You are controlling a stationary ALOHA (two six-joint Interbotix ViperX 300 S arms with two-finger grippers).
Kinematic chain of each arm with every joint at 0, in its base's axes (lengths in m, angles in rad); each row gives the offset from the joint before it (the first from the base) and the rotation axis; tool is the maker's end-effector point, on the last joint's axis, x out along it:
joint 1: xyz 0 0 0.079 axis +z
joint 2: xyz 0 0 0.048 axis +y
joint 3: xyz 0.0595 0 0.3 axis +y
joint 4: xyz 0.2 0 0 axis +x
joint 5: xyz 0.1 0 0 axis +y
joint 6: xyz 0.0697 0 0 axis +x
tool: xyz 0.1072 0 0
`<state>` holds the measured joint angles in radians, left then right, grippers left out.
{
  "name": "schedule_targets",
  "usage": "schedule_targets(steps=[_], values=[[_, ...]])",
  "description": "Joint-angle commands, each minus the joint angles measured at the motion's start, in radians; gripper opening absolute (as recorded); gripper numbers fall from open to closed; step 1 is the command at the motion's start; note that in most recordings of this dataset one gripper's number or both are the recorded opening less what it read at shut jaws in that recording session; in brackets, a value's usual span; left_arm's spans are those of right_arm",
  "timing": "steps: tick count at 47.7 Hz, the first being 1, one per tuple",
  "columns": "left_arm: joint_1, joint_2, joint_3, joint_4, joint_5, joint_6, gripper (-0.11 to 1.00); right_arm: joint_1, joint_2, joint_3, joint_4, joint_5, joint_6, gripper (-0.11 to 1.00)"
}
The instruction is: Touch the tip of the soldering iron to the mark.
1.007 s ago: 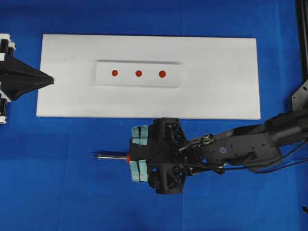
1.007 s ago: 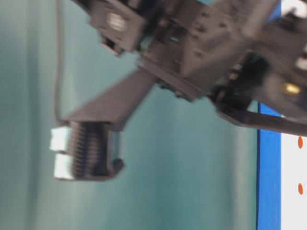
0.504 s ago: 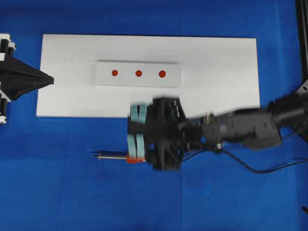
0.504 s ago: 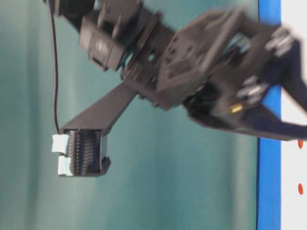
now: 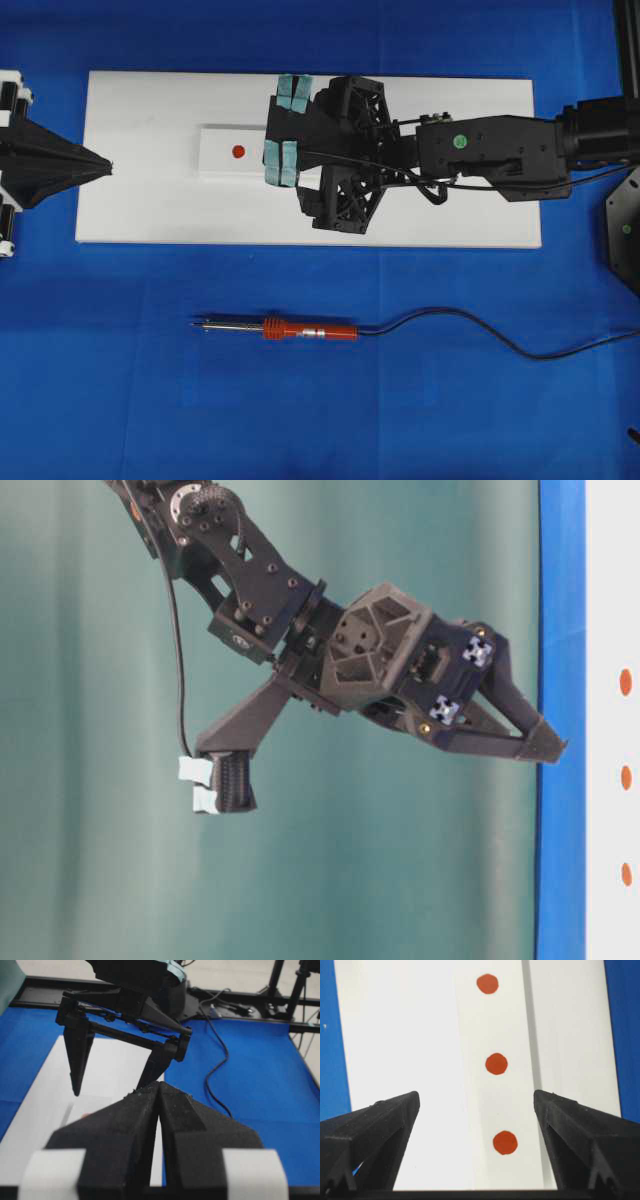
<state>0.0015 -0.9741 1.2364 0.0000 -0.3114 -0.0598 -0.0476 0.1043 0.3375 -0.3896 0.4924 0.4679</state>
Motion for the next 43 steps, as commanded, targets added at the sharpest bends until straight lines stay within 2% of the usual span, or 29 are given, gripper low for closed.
schedule_targets(steps=[1,16,43], values=[[0.002,0.003,-0.011,0.000,-0.005,-0.002,0.00,0.002,-0.067,0.009,-0.002,-0.003,0.003,0.85],[0.002,0.003,-0.011,0.000,-0.003,-0.003,0.00,0.002,-0.319,0.167,0.000,-0.009,0.005,0.85],[0.002,0.003,-0.011,0.000,-0.005,-0.003,0.00,0.000,-0.861,0.537,-0.002,-0.037,0.012,0.85]])
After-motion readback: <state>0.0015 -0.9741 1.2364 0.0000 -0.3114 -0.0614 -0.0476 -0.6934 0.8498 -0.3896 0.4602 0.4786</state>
